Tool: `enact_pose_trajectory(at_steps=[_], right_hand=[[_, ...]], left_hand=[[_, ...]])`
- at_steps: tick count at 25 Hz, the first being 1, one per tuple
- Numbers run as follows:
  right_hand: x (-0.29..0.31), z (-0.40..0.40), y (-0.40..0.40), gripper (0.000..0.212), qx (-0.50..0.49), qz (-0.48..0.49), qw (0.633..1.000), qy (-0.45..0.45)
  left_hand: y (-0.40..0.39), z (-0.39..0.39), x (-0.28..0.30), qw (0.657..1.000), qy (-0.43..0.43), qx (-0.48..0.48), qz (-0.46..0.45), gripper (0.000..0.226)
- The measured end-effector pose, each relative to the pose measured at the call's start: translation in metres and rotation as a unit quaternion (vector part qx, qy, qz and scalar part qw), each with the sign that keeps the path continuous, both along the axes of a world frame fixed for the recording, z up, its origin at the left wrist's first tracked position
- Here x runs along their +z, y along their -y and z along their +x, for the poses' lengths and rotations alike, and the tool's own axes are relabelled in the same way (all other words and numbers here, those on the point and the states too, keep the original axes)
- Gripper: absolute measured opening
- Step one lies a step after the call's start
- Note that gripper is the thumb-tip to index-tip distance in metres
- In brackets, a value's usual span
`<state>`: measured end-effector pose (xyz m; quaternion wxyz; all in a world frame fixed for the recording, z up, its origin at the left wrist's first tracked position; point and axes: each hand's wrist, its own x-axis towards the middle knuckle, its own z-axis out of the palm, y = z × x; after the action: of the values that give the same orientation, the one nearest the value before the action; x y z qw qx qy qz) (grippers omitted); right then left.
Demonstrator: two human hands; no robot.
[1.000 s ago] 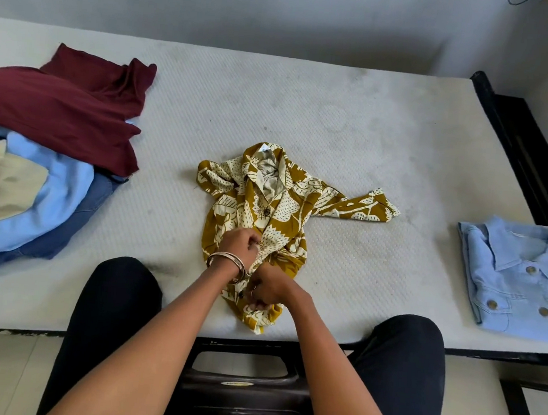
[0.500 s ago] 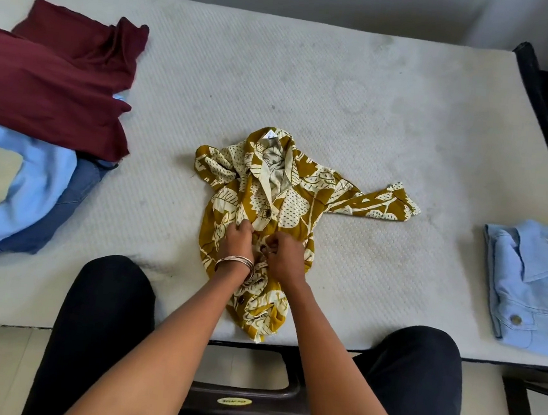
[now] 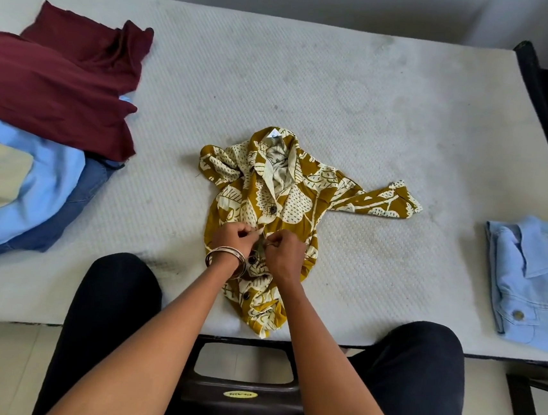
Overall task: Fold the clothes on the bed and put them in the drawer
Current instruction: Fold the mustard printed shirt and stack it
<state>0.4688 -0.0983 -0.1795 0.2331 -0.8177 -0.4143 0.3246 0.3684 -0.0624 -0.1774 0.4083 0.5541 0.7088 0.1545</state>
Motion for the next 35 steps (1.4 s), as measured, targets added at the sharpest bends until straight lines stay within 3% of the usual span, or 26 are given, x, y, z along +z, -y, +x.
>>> enact_pose_trajectory(at_steps=[4,7,13,18,24,28,35], right_hand=[[0.015,0.000,0.001,0.006,-0.127,0.039,0.979,-0.157],[0.022,0.004,0.007,0.006,-0.166,0.052,0.959,-0.222],[0.037,0.019,0.019,0.013,-0.141,0.046,0.963,-0.226],[0.046,0.026,0.022,0.016,-0.087,0.049,0.952,-0.290],[0.054,0.021,0.015,0.003,-0.054,0.049,0.988,-0.138],[0.058,0.020,0.014,0.003,-0.036,0.065,0.990,-0.117],[0.059,0.020,0.013,0.017,-0.005,0.081,0.993,-0.089]], left_hand=[[0.006,0.000,0.012,0.999,0.049,0.000,0.018,0.019],[0.011,0.001,0.019,0.996,0.087,-0.003,0.034,0.020],[0.020,0.004,0.034,0.978,0.206,-0.003,-0.030,0.015],[0.022,0.005,0.038,0.989,0.149,-0.002,0.007,0.015],[0.026,0.008,0.035,0.992,0.106,-0.033,0.053,0.020],[0.022,0.000,0.026,0.989,0.142,-0.007,0.035,0.012],[0.023,0.007,0.031,0.993,0.093,-0.001,0.075,0.012]])
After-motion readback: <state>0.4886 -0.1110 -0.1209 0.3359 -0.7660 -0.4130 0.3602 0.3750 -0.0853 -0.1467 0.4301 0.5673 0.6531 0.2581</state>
